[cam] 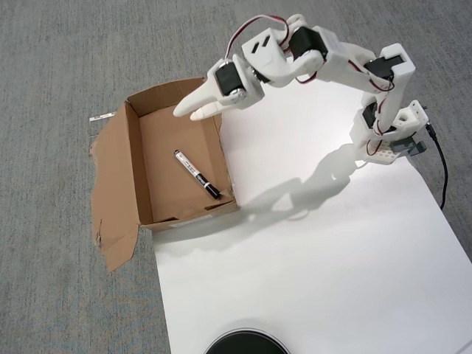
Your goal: Grasp a pen and put it in the box.
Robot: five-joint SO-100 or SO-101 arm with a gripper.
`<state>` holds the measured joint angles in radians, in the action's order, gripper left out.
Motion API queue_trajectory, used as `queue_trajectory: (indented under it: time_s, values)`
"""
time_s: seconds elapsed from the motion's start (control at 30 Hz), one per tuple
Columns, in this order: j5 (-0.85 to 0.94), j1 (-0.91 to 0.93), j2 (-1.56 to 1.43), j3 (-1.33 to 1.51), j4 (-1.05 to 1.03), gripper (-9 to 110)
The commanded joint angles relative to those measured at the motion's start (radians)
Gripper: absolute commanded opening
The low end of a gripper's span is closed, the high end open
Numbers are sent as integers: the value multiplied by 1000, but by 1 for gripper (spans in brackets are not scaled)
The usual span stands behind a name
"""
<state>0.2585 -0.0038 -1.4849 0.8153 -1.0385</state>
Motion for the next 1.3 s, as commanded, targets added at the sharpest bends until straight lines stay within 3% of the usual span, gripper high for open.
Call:
queue_trajectory:
  time_s: [0.0, 0.5, 0.93, 1.27]
  values:
    - [-10, -4, -198, -15, -98, 16]
    - [2, -1, -672, -12, -362, 16]
    - [-8, -2, -922, -2, -371, 16]
    - [-13, -2, -1069, 255, -371, 16]
